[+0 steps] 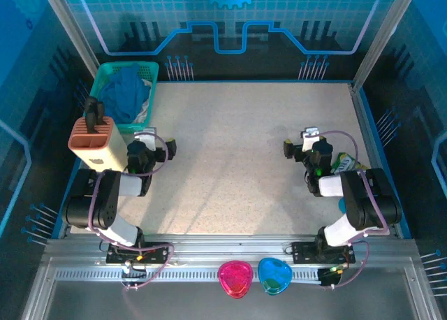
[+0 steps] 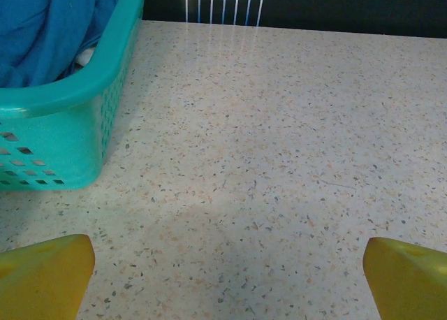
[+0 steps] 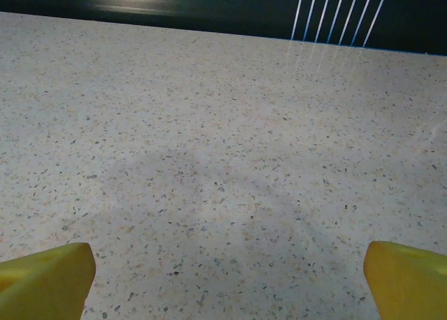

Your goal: Fold and stack the t-shirts

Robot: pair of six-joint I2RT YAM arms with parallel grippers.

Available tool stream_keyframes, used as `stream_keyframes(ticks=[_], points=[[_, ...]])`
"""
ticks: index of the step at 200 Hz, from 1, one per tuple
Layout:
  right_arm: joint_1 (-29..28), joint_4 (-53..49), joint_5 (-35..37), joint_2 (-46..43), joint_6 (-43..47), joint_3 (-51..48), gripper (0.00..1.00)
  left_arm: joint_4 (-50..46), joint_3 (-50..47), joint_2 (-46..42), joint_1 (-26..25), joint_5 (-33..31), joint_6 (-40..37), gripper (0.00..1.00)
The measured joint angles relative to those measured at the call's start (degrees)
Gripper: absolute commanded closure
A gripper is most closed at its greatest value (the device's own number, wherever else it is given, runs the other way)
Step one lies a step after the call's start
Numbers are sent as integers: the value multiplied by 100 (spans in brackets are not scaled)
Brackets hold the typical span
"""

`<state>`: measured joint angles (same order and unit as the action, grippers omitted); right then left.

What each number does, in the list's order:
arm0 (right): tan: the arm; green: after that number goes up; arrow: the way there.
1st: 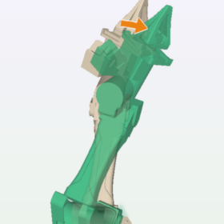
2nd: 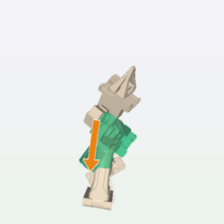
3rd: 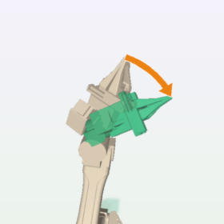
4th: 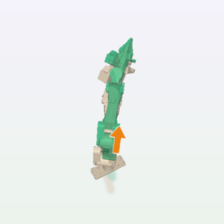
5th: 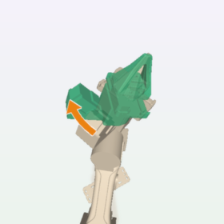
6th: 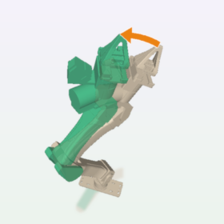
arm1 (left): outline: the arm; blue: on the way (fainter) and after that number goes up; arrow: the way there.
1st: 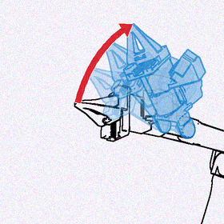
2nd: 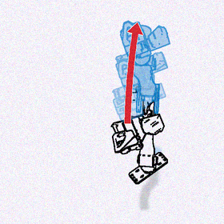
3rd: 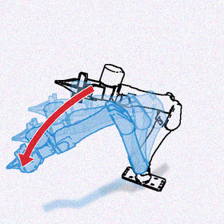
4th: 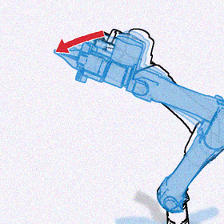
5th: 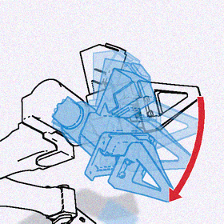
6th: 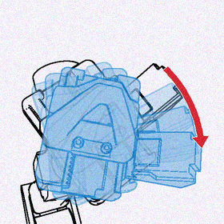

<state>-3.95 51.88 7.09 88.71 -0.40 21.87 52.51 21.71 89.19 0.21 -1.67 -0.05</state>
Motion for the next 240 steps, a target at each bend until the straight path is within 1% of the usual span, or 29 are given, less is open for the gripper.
stream_keyframes(ticks=[176,240], points=[[0,7,4,0,-7,-4,0,0,0,0,0,0,0,1],[26,267,192,0,-114,-205,0,0,0,0,0,0,0,1]])
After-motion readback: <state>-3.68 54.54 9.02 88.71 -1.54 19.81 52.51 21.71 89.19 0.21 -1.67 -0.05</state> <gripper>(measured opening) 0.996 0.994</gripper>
